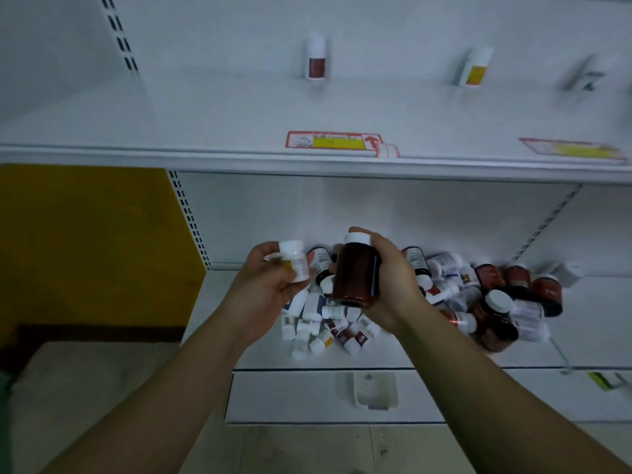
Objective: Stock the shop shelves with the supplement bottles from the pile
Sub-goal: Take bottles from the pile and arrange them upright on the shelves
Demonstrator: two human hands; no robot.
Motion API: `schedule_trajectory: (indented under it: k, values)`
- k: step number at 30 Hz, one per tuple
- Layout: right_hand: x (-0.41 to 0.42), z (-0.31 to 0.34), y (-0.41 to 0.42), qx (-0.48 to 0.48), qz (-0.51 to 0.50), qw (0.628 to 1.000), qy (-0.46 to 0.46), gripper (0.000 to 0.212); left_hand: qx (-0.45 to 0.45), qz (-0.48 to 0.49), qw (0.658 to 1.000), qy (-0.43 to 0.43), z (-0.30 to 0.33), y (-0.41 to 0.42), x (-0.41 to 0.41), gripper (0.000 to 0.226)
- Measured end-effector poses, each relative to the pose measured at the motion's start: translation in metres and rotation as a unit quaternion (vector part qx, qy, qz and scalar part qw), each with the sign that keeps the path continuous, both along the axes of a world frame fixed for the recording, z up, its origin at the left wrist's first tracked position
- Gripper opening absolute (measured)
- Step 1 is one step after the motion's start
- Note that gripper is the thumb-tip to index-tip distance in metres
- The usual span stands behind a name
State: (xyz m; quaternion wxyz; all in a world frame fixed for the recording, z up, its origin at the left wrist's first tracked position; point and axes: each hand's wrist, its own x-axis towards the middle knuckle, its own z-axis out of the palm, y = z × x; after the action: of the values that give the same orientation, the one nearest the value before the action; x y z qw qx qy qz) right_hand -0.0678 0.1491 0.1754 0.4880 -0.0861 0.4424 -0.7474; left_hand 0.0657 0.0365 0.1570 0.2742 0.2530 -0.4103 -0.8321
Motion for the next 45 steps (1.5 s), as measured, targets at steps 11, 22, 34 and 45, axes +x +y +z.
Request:
schedule_trajectory:
  k: [11,22,34,45]
  values:
    - [0.017,0.069,0.075,-0.051,0.044,0.960,0.270,0.044,-0.250,-0.041,0.967,-0.035,0.073,0.061,0.033,0.055]
    - [-0.059,0.188,0.121,-0.101,-0.031,0.898,0.427,0.047,-0.402,0.019,0.915,-0.040,0.183,0.124,-0.040,0.044]
    - [-0.190,0.187,0.141,0.080,-0.102,0.830,0.543,0.062,-0.619,-0.050,0.753,-0.218,0.204,0.110,-0.189,0.052]
    - [-0.265,0.190,0.109,0.174,-0.053,0.758,0.626,0.067,-0.742,-0.034,0.618,-0.259,0.199,0.054,-0.298,0.047]
